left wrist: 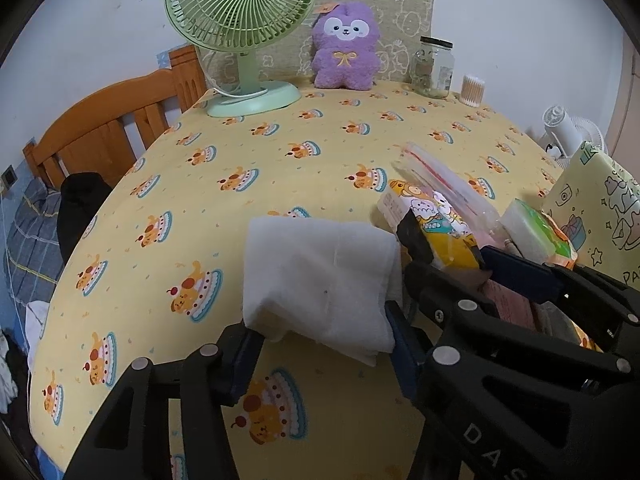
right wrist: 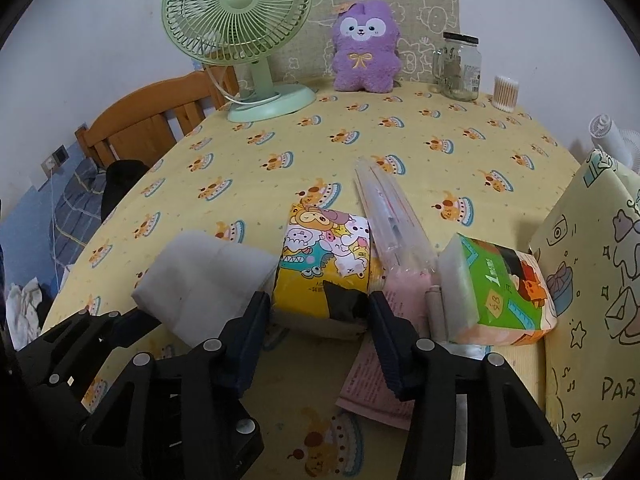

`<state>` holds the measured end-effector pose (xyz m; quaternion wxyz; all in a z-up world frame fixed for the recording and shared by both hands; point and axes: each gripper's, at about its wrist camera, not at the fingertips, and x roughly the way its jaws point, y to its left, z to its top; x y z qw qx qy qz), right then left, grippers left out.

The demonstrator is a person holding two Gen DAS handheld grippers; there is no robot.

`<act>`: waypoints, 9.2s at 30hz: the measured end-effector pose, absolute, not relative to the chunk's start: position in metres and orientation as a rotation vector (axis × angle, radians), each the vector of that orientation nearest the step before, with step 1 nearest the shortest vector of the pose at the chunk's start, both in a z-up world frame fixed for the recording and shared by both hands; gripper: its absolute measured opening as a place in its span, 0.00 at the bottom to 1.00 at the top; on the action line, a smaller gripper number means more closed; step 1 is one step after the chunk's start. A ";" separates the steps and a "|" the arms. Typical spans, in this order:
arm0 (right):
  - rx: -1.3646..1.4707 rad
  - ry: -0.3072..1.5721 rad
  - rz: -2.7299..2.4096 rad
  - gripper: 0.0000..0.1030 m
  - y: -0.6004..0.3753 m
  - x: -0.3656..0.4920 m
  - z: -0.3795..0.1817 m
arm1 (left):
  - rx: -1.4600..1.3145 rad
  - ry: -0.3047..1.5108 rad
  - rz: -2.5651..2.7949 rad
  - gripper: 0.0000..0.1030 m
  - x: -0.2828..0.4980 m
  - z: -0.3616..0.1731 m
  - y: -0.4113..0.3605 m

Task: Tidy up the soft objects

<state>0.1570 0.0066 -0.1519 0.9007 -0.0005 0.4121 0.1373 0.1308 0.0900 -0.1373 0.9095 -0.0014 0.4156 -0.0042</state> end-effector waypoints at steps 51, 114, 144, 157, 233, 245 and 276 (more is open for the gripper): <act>0.011 0.631 0.278 0.50 -0.037 0.081 -0.057 | 0.013 0.650 -0.010 0.33 0.068 -0.048 0.051; 0.070 0.509 0.025 0.50 -0.183 0.074 -0.029 | 0.070 0.554 -0.215 0.34 0.087 -0.019 -0.093; 0.114 0.587 -0.098 0.50 -0.248 0.095 -0.064 | 0.146 0.645 -0.332 0.51 0.117 -0.049 -0.160; 0.127 0.642 -0.067 0.72 -0.251 0.105 -0.072 | 0.151 0.666 -0.347 0.73 0.120 -0.053 -0.162; 0.055 0.547 0.074 0.87 -0.095 0.052 -0.044 | 0.069 0.561 -0.187 0.93 0.051 -0.031 -0.004; 0.042 0.599 0.127 0.83 -0.066 0.063 -0.070 | 0.062 0.626 -0.142 0.93 0.057 -0.059 0.023; -0.025 0.797 0.088 0.52 -0.041 0.115 -0.139 | 0.057 0.819 -0.128 0.93 0.103 -0.127 0.043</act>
